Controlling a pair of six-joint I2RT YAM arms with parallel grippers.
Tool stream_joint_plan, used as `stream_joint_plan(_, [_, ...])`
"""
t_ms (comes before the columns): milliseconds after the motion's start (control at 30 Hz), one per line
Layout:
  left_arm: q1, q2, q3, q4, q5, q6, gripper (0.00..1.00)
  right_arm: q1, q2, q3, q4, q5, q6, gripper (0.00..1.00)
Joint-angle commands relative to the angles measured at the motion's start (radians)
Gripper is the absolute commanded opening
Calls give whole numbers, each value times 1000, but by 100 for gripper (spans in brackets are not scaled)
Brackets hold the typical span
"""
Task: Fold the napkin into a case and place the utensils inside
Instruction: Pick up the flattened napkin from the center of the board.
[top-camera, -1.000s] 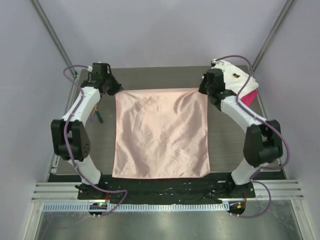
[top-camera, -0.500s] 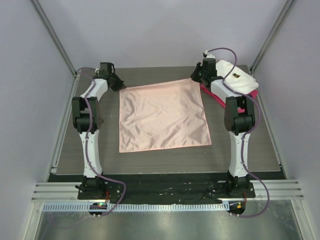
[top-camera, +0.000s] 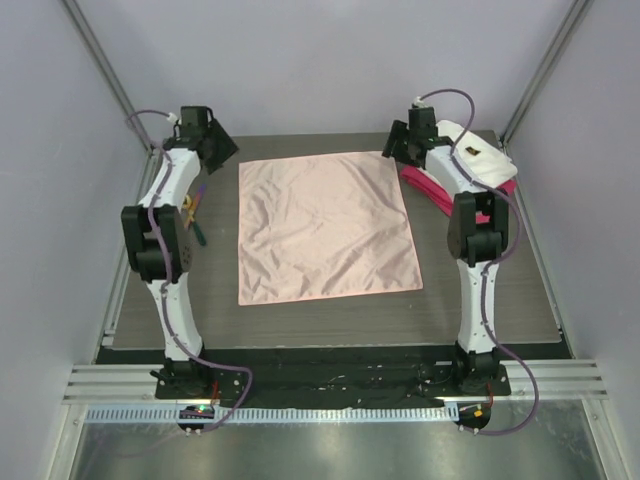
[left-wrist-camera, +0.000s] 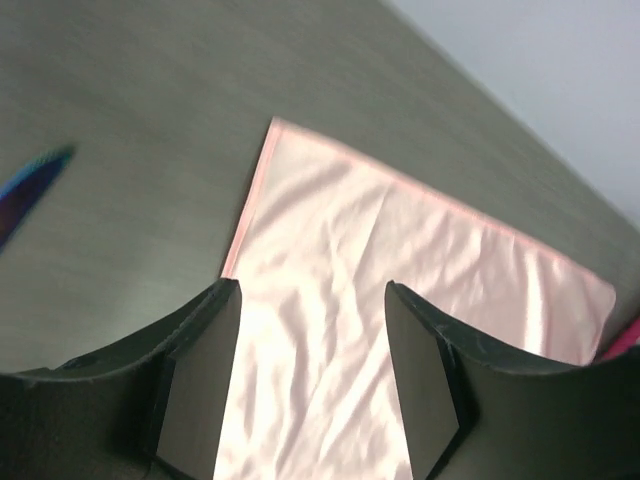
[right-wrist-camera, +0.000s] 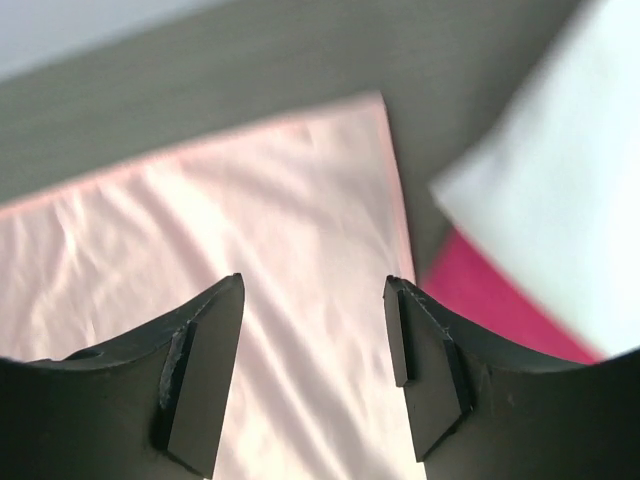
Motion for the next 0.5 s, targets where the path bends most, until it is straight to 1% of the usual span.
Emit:
stream_joint_plan(0, [-34,-274,-274,-56,37,-14,62,1,-343,-321,-80,94,82,66])
stream_joint_plan(33, [-51,-317,-338,-69,28,-12,62,3,-380,-368,-128,119,114,66])
stream_joint_plan(67, [-92,-360,-447,-76,4,-15,62,13,-422,-416,-155,145,154,66])
stream_joint_plan(100, [-109,-453,-510,-73,2,-21,62,19,-489,-501,-182,203,166,65])
stream_joint_plan(133, [-130,-495,-559,-95,-39,-26,62,32,-529,-546,-225,226,174,65])
stream_joint_plan(167, [-164,-544,-656,-112,-96,-40,62,50,-563,-591,-244,248,182,65])
stream_joint_plan(200, [-183,-620,-697,-125,-106,-54,62,58,-595,-682,-264,266,214,64])
stream_joint_plan(233, [-195,-662,-736,-157,-112,-63,62,65,-670,-735,-282,265,231,62])
stream_joint_plan(267, [-210,-699,-777,-174,-128,-72,62,75,-704,-790,-282,254,237,61])
stream_joint_plan(300, [-236,-734,-851,-178,-124,-72,62,103,-748,-897,-279,246,237,58])
stream_joint_plan(333, [-243,-818,-895,-182,-121,-74,61,119,-816,-948,-278,269,241,57])
stream_joint_plan(367, [-250,-860,-932,-198,-127,-89,61,133,-853,-994,-284,280,252,57])
stream_joint_plan(400, [-258,-912,-1013,-200,-142,-112,60,148,-886,-1081,-290,288,293,53])
stream_joint_plan(433, [-263,-1005,-1055,-197,-142,-152,61,154,-917,-1127,-292,276,309,51])
stream_joint_plan(467, [-267,-1059,-1089,-195,-152,-176,61,159,-989,-1173,-287,269,323,47])
